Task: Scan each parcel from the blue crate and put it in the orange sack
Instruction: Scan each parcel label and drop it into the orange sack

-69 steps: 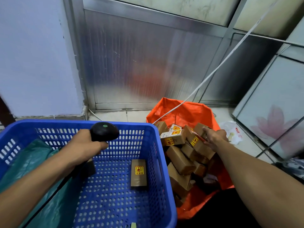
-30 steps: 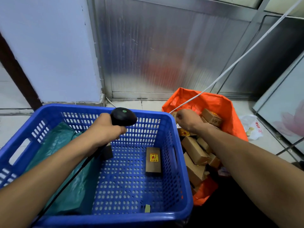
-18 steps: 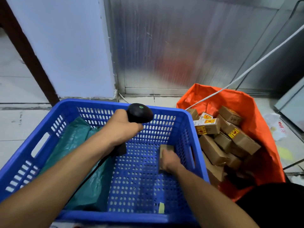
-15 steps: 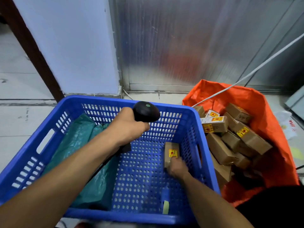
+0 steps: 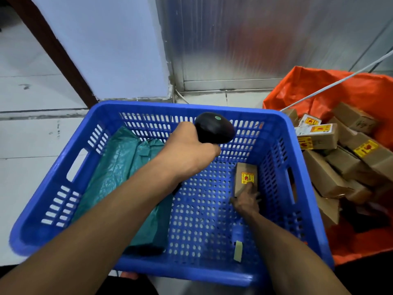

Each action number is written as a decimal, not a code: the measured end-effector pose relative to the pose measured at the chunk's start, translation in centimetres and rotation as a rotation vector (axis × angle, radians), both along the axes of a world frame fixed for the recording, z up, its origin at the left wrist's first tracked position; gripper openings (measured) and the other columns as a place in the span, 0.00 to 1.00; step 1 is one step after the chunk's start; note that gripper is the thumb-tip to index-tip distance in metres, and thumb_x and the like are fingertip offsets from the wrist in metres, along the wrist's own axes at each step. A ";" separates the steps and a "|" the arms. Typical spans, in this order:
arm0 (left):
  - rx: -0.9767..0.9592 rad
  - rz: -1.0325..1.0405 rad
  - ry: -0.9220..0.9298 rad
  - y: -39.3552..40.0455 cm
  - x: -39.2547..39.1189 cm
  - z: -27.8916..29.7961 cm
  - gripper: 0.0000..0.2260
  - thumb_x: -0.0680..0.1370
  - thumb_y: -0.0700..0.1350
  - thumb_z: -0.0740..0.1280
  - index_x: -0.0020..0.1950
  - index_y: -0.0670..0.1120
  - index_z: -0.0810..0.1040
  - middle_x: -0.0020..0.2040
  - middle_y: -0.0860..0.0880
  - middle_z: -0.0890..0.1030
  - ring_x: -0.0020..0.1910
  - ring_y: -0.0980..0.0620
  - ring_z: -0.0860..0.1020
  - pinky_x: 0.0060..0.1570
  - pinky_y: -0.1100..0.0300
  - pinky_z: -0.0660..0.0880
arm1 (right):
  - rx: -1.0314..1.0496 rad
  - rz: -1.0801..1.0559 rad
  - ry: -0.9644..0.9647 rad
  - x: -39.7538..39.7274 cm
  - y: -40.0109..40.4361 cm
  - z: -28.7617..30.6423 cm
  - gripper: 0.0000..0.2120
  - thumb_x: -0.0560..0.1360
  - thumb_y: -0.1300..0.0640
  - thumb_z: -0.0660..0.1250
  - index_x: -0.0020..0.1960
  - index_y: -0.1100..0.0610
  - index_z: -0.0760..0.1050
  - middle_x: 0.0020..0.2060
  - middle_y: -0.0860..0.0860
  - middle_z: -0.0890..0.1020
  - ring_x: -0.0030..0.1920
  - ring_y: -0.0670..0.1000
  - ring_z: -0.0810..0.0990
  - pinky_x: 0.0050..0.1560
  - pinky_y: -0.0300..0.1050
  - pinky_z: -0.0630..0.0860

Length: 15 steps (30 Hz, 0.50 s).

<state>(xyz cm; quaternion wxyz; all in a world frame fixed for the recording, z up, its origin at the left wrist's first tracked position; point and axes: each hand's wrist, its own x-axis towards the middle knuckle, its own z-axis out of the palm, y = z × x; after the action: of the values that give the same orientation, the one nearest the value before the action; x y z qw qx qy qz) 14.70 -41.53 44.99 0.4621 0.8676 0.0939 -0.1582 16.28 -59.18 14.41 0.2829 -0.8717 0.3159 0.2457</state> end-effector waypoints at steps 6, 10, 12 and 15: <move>0.028 -0.001 0.028 -0.1 0.2 -0.1 0.04 0.76 0.42 0.71 0.47 0.42 0.81 0.42 0.40 0.85 0.33 0.50 0.76 0.32 0.61 0.69 | 0.095 -0.239 -0.053 0.2 0.2 -0.6 0.50 0.76 0.49 0.72 0.81 0.53 0.37 0.80 0.63 0.47 0.77 0.66 0.57 0.71 0.63 0.67; 0.012 -0.017 0.037 -0.3 0.3 -0.1 0.06 0.75 0.43 0.71 0.49 0.42 0.81 0.47 0.37 0.86 0.39 0.44 0.83 0.38 0.57 0.72 | 0.205 -0.349 -0.096 1.2 1.1 0.6 0.49 0.75 0.44 0.71 0.81 0.50 0.40 0.80 0.63 0.48 0.76 0.68 0.59 0.72 0.65 0.65; 0.010 -0.016 0.031 -0.3 0.2 -0.1 0.07 0.75 0.42 0.71 0.50 0.41 0.81 0.47 0.37 0.86 0.46 0.40 0.85 0.39 0.56 0.73 | 0.290 -0.452 -0.136 1.7 1.4 1.5 0.47 0.74 0.43 0.71 0.81 0.49 0.44 0.79 0.62 0.54 0.74 0.68 0.62 0.71 0.66 0.65; 0.014 -0.016 0.006 -0.5 0.0 0.2 0.07 0.75 0.42 0.71 0.51 0.41 0.81 0.47 0.36 0.85 0.43 0.41 0.84 0.37 0.59 0.71 | 0.434 -0.561 -0.202 1.8 1.4 3.2 0.42 0.76 0.41 0.69 0.80 0.49 0.50 0.78 0.60 0.57 0.76 0.65 0.60 0.73 0.65 0.61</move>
<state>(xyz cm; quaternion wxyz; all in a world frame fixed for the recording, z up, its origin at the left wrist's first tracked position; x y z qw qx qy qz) 14.73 -42.04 45.16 0.4544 0.8710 0.0896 -0.1638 18.05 -57.75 17.60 0.5471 -0.6909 0.4535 0.1329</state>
